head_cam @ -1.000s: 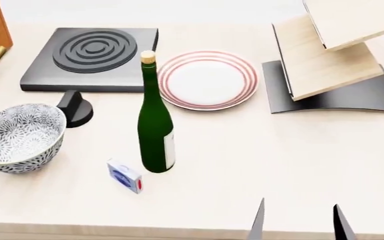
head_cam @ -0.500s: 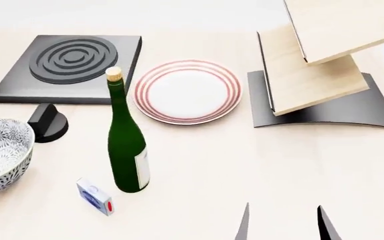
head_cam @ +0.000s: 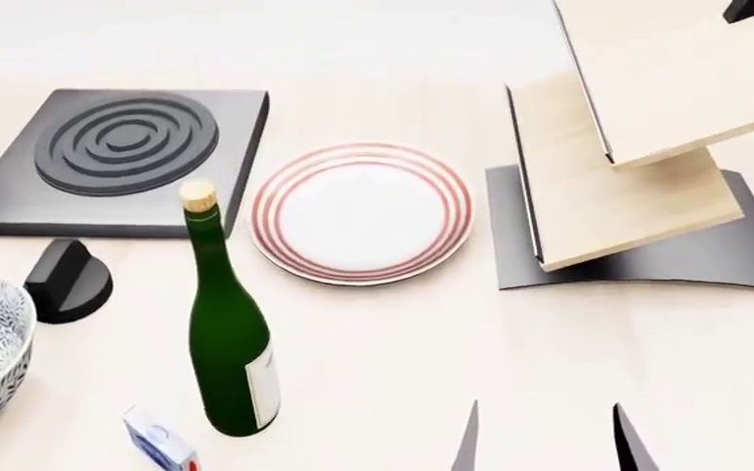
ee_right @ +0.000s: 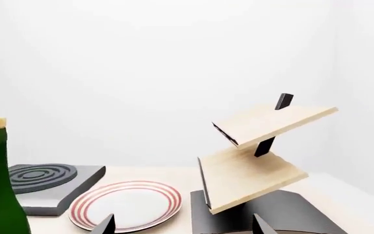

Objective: Pick up the akita bowl and put it on the plate.

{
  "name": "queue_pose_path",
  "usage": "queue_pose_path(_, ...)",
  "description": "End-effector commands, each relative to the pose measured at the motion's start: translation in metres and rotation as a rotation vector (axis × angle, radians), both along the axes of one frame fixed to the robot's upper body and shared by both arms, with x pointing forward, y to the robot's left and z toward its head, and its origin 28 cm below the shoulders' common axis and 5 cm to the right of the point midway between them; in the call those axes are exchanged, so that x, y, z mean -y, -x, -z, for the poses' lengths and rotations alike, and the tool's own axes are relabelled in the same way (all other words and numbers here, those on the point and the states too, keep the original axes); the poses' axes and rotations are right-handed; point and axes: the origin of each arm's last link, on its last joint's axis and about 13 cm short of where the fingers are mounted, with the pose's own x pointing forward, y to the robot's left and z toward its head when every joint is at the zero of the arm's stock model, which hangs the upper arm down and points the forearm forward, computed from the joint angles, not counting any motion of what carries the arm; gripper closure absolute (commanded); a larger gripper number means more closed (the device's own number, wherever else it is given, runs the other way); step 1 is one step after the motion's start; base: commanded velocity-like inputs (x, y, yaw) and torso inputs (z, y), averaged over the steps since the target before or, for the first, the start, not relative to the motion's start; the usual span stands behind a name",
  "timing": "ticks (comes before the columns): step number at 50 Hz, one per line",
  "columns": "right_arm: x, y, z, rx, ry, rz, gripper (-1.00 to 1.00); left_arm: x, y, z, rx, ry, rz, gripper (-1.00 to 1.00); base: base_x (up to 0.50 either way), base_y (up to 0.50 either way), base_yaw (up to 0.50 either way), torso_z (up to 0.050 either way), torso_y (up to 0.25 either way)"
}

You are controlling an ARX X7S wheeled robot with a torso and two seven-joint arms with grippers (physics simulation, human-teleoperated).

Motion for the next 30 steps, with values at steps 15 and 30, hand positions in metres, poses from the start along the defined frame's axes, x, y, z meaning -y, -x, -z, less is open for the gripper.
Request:
queue_pose_path(15, -0.0016, -0.0014, 0.0015, -0.008, 0.017, 0.004, -1.00, -0.0003, 0.0003, 0.0003, 0.000, 0.002, -0.003, -1.00, 0.14, 0.00, 0.00, 0.000, 0.000)
queue_pose_path(30, -0.0021, -0.0012, 0.0014, -0.006, 0.019, 0.003, -1.00, -0.0002, -0.0002, -0.0002, 0.001, 0.002, -0.004, -1.00, 0.13, 0.00, 0.00, 0.000, 0.000)
